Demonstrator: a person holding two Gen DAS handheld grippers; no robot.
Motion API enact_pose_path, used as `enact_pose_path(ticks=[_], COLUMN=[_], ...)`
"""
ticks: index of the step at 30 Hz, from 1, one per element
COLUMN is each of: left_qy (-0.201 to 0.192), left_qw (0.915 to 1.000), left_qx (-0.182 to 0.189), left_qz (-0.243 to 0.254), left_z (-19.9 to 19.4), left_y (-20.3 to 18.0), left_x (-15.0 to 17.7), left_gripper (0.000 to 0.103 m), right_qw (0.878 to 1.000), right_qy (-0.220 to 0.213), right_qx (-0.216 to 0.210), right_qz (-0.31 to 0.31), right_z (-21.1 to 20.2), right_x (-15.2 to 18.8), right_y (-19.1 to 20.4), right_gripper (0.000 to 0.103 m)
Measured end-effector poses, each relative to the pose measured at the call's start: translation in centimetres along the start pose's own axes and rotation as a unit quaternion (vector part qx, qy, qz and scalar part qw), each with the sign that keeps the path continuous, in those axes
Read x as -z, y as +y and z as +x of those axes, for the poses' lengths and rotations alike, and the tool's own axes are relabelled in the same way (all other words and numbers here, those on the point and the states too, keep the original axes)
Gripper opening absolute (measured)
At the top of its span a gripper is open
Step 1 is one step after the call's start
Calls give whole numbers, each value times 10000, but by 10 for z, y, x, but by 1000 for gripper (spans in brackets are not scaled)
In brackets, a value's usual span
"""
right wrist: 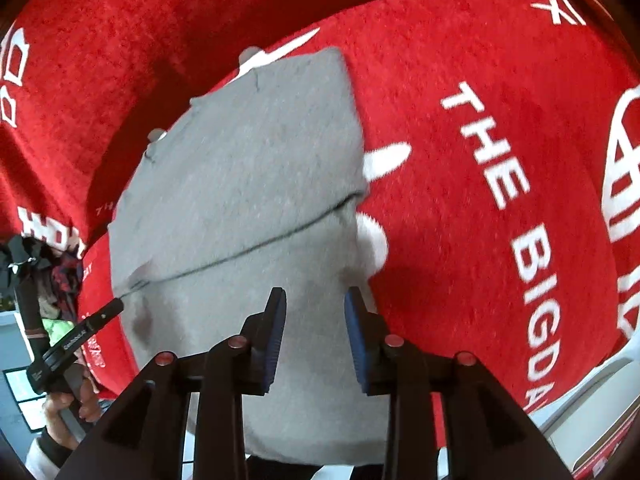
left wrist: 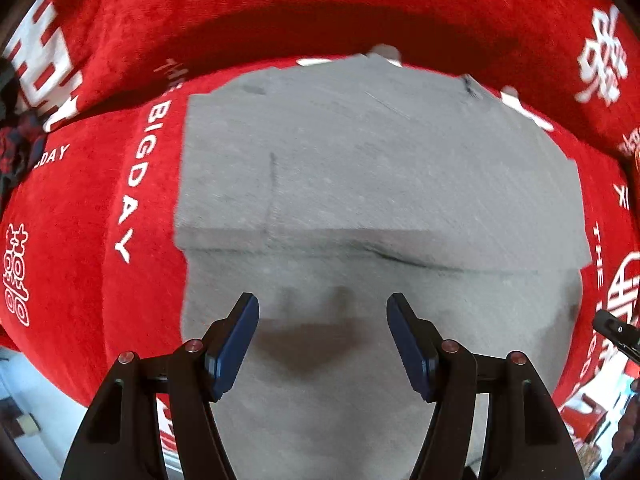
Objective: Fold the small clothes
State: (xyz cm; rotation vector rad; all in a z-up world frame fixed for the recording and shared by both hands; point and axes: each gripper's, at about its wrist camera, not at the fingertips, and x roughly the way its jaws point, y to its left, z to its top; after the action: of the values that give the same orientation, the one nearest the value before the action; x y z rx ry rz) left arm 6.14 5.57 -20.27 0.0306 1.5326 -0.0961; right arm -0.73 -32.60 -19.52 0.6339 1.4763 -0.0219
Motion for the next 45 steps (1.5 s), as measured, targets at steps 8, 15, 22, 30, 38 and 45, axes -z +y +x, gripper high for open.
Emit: enact_pose_path(ticks=[8, 15, 22, 30, 38, 45], left_qy=[-186, -181, 3, 144, 184, 395], left_qw=[9994, 9984, 9979, 9984, 9970, 9952], left_qx=[-282, -453, -232, -192, 278, 577], left_qz=[47, -269, -605, -518, -703, -687], left_z=[-12, -14, -11, -10, -15, 11], left_y=[-40, -68, -73, -36, 40, 83], left_x=[14, 34, 67, 112, 178, 215], left_gripper=[100, 101, 101, 101, 101, 101], right_qw=[9994, 9969, 9917, 9913, 9929, 9966], right_qy=[262, 533, 667, 713, 660, 665], right_qx=[-178, -370, -528, -431, -232, -147], right_qz=[-117, -437, -960, -1015, -966, -473], right_z=[-1, -4, -4, 6, 6, 17], right_x=[5, 3, 11, 47, 109, 152], right_y=[-13, -25, -24, -11, 7, -10], right_gripper=[40, 55, 78, 78, 78, 78])
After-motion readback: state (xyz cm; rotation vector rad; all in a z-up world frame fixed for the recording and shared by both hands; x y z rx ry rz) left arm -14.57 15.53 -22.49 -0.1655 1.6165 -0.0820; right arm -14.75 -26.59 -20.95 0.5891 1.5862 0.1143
